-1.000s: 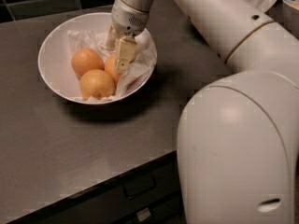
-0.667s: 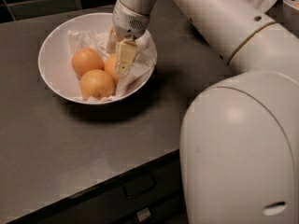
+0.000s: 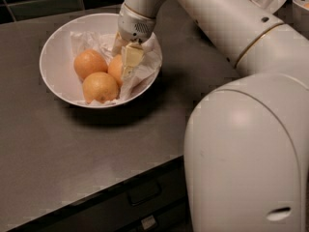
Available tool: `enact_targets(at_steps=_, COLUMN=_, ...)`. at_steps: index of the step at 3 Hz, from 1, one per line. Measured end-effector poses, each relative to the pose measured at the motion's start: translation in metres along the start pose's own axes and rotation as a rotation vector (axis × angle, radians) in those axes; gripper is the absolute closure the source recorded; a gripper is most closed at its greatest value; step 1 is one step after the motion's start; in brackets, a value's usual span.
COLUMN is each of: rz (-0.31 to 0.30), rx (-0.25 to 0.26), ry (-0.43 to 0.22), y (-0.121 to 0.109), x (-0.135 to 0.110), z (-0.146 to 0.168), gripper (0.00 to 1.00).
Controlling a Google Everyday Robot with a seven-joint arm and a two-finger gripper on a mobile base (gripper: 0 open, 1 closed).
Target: Pick orange from white bowl
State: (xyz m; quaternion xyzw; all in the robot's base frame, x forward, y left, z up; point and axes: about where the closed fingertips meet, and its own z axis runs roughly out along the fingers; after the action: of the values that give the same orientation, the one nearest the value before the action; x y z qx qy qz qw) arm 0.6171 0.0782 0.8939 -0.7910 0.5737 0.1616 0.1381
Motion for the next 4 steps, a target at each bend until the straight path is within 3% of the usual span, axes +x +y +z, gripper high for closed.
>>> enact_targets(at_steps=3, rz=-0.002, rx=-0.012, ry=0.042, y=-0.024, x=0.012, z=0.019, gripper=0.3)
enact_targets(at_steps=4, rz=0.003, rx=-0.018, ry=0.058, y=-0.02, x=0.016, z=0.024, gripper=0.29)
